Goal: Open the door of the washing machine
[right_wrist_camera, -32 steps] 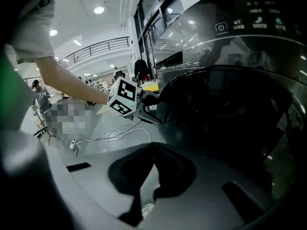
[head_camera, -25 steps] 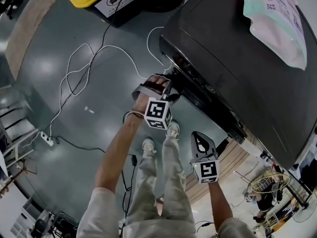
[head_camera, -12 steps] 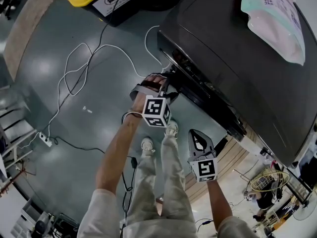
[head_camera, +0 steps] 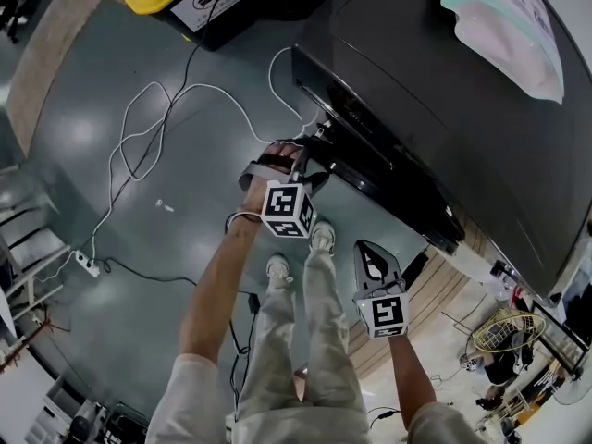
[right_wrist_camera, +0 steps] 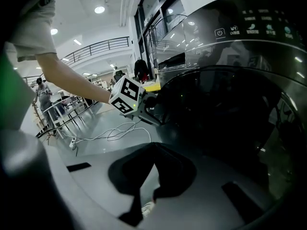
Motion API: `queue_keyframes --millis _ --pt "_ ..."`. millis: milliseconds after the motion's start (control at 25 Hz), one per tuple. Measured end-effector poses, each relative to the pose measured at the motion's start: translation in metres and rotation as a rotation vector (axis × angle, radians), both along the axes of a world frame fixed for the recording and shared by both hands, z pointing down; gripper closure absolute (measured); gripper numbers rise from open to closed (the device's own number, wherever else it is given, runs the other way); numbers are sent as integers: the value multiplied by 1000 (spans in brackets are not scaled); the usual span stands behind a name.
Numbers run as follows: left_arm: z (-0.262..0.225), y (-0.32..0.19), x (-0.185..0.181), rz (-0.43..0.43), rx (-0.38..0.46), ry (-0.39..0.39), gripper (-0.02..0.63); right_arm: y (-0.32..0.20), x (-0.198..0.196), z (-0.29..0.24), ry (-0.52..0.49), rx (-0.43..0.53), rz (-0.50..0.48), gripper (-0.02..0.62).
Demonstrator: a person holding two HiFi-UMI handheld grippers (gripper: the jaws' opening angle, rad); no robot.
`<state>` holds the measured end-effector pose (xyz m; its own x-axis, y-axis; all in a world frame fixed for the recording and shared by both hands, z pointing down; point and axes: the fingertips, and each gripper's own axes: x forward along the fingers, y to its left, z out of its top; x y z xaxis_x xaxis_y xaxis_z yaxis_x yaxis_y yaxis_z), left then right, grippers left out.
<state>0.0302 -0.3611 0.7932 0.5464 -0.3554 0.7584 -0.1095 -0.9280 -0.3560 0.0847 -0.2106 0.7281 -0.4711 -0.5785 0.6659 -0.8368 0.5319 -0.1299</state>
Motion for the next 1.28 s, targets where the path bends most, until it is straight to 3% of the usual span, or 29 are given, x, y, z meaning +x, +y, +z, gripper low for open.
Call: queue_keyframes --millis 320,840,1280 --pt "0 18 -12 -46 -12 -4 301 14 -18 -13 0 37 13 597" --pt "-2 70 -36 -143 -22 41 310 57 -59 -37 0 113 138 596" --pt "1 102 -42 -229 -21 46 310 108 -53 -34 14 113 145 597"
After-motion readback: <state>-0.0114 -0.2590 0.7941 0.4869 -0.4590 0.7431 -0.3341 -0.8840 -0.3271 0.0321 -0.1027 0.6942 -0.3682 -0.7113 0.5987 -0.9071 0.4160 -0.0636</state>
